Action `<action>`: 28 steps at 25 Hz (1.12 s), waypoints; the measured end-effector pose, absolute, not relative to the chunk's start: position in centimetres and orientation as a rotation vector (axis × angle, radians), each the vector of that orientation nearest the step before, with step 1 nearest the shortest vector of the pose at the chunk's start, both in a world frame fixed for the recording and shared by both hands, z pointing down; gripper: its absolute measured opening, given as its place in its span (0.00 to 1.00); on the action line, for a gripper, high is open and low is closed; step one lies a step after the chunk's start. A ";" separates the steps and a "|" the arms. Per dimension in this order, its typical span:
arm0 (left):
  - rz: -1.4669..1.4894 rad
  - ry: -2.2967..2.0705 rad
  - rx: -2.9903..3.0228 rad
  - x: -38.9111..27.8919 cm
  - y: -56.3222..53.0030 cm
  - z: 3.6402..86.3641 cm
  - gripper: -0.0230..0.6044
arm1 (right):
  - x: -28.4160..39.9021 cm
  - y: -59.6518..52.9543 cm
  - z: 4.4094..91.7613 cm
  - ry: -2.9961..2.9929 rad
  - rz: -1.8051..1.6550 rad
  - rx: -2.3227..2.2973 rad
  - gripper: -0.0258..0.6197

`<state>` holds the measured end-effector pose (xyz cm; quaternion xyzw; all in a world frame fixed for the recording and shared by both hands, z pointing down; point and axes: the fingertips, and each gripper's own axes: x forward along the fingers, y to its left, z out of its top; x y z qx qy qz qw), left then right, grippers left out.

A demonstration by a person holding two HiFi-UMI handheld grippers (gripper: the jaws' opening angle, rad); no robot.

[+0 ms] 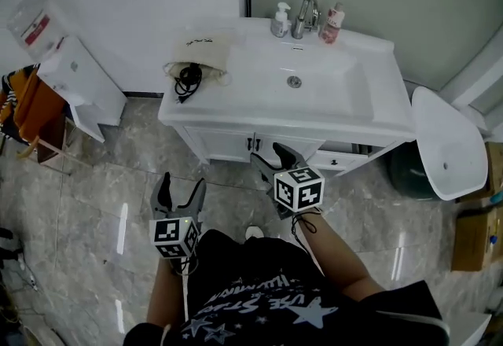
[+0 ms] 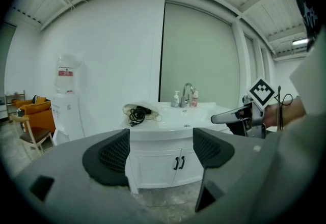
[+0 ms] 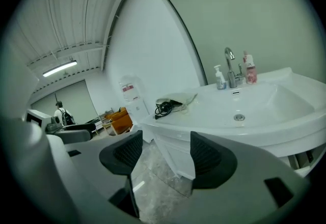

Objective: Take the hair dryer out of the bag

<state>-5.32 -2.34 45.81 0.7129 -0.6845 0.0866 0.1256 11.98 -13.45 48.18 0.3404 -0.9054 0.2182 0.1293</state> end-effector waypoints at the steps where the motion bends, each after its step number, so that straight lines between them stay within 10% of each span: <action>1: 0.251 -2.010 2.067 -5.9 -2.4 45.6 0.65 | 11.1 -13.7 48.1 -2.635 0.617 0.965 0.47; 28: 0.344 -1.940 2.099 -28.2 -27.5 48.1 0.65 | -11.5 -32.5 49.4 -2.532 0.884 0.840 0.47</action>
